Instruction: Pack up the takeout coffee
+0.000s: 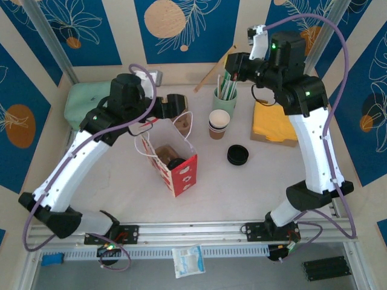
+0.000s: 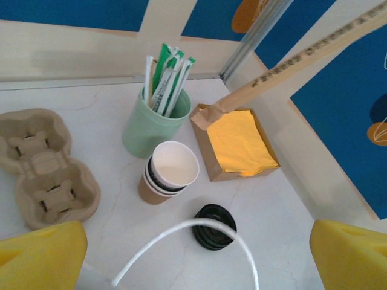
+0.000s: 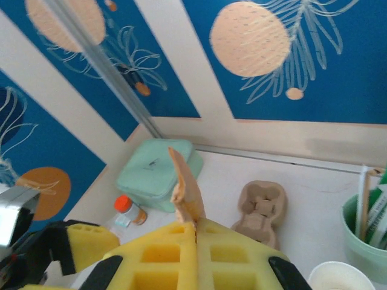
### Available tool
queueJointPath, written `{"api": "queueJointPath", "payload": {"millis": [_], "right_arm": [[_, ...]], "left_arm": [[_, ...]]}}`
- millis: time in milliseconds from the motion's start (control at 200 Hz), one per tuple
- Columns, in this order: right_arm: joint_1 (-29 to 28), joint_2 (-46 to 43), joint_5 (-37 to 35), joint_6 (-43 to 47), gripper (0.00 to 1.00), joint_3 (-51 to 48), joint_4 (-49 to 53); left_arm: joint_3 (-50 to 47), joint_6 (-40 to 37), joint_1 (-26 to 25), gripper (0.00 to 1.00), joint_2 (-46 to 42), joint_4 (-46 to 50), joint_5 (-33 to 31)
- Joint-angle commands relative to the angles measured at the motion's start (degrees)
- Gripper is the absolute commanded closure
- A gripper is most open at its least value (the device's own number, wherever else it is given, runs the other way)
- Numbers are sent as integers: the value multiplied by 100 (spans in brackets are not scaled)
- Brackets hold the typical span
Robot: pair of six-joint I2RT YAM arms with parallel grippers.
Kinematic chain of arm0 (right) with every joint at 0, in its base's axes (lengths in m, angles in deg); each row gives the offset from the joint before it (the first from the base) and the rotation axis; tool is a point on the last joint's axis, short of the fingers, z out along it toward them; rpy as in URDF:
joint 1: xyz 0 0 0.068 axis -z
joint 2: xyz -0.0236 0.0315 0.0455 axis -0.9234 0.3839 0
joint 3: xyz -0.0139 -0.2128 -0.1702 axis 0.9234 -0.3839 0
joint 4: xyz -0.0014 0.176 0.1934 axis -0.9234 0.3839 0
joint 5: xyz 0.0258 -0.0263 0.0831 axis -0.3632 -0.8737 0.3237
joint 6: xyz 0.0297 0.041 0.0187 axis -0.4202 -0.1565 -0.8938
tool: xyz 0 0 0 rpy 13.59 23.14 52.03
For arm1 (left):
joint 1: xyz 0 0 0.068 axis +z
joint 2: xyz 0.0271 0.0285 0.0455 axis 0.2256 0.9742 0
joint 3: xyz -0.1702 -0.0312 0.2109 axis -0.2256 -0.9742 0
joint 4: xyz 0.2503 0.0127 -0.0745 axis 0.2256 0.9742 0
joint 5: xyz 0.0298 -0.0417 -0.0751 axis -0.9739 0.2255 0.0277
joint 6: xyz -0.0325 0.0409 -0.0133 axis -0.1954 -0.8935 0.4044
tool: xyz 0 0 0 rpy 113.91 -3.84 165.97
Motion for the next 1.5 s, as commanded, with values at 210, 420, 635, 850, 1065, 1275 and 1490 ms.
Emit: {"api": "queueJointPath", "payload": {"millis": [210,420,635,850,1065,1275,1490], "right_arm": [[-1134,-353,-512,283,100,167,289],[-1801,-246,-687,407,100,278,721],[-2329,-134,-892,501,100,76,1080],[-2619,27,-869,519,100,-209,1292],[-2787,438,-733,556,100,-95,1703],[-2911,917,-685,681,100,215,2224],[-3005,1437,-625,816,100,606,2711]], "left_arm": [[-767,232,-31,4,-1097,326,-1086],[-1043,281,-17,3,-1528,525,-1188],[-1262,356,-23,2,-1805,682,-1140],[-1399,391,-18,2,-2054,830,-1018],[-1461,392,-19,1,-2253,997,-912],[-1594,399,-23,1,-2358,1027,-798],[-1729,433,-19,1,-2411,983,-734]]}}
